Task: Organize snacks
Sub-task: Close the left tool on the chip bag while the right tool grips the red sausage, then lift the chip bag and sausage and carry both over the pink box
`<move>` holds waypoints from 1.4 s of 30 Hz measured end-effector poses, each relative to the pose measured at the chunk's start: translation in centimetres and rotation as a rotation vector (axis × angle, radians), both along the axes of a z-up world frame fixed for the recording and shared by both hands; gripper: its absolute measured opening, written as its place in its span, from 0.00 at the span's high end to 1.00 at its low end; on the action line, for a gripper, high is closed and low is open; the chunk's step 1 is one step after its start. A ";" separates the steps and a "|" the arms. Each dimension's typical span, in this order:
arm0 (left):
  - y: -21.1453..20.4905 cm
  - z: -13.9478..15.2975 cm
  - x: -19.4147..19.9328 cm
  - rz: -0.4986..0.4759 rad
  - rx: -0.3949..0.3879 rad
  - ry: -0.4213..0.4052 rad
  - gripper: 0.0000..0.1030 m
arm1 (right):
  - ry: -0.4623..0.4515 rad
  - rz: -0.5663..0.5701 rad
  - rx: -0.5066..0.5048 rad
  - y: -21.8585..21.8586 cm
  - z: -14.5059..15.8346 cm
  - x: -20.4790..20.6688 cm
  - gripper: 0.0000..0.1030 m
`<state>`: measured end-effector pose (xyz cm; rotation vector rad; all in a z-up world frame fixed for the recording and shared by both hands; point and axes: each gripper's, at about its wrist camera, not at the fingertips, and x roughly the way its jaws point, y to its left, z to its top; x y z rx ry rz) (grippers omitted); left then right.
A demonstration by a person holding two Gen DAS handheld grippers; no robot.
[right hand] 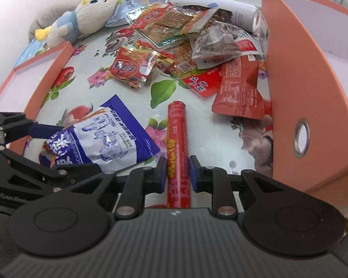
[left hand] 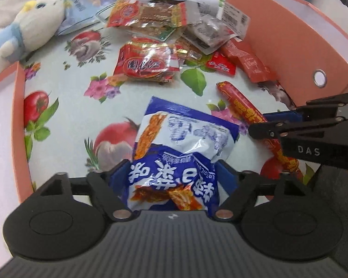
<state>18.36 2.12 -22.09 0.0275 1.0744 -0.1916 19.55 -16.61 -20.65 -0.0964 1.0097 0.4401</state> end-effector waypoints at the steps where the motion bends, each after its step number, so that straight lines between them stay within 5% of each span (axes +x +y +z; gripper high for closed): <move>1: 0.0 -0.1 -0.1 0.015 -0.011 0.002 0.27 | -0.005 0.009 -0.005 0.2 0.0 0.0 0.77; 13: 0.2 1.7 -1.3 0.197 -0.089 -0.035 0.43 | 0.013 0.014 0.007 -0.5 1.4 0.1 0.77; 23: 1.0 6.9 -2.6 0.384 -0.194 -0.098 0.43 | -0.025 0.015 0.055 -1.9 6.3 0.0 0.77; 42: -1.3 20.7 0.0 0.394 -0.220 -0.305 0.43 | -0.259 -0.039 0.206 -4.9 20.3 0.7 0.77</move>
